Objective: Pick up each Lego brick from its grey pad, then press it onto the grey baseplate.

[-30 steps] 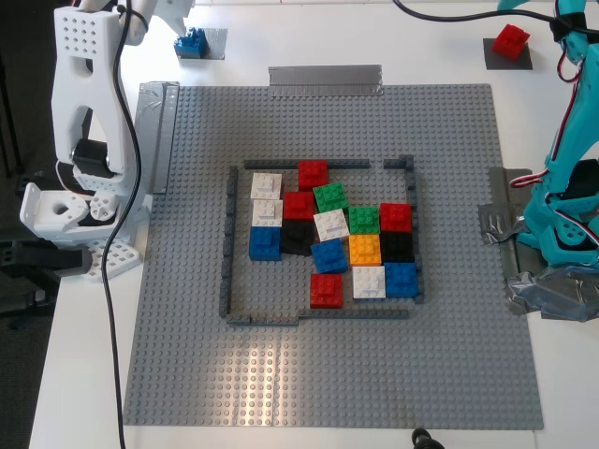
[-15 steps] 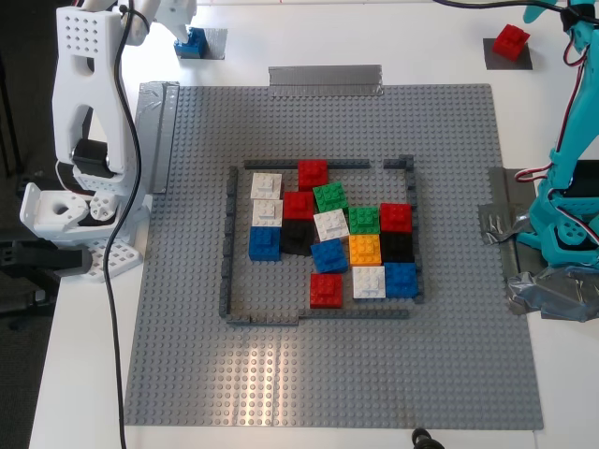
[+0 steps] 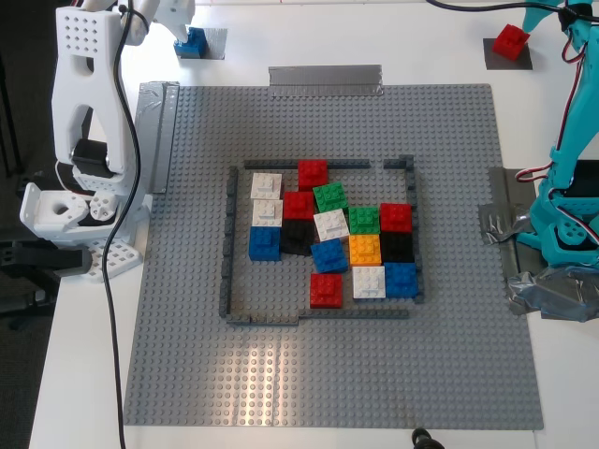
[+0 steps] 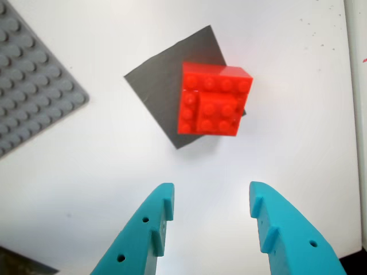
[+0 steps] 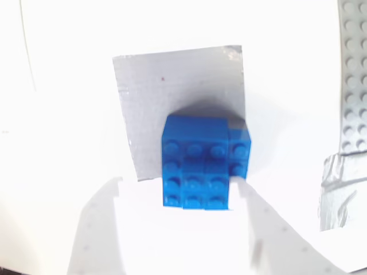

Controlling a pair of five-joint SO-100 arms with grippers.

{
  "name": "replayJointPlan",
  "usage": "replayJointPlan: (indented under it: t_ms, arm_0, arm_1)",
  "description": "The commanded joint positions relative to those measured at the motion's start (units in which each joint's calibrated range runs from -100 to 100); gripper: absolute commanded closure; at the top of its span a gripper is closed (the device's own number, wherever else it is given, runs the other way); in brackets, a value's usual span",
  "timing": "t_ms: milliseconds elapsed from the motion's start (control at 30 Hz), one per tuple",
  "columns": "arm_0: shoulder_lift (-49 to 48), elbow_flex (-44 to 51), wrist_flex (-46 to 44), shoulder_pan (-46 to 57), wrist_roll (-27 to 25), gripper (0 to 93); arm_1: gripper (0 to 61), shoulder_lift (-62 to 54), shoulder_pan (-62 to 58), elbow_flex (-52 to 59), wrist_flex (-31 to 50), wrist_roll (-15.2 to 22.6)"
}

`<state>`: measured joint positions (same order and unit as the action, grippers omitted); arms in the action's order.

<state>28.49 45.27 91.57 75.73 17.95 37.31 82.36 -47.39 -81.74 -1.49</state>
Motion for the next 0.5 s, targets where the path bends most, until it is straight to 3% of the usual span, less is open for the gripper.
replayJointPlan:
  t_ms: [0,267,367,467]
  arm_0:
    - [0.7,2.3,-3.8,0.8,0.0,77.3]
    - [0.2,2.0,-3.9,0.3,-0.1,77.3]
    - [0.7,1.8,-3.8,0.2,-0.1,77.3]
    - [1.0,1.8,-3.9,0.2,-0.1,77.3]
  arm_1:
    - [38.6,-2.0,0.1,0.4,-0.3,0.1]
    - [41.5,-2.5,-0.3,0.8,0.0,0.4]
    - [48.2,-2.5,-0.3,0.8,0.1,0.8]
    - [49.2,-2.7,-0.3,0.8,0.1,0.9]
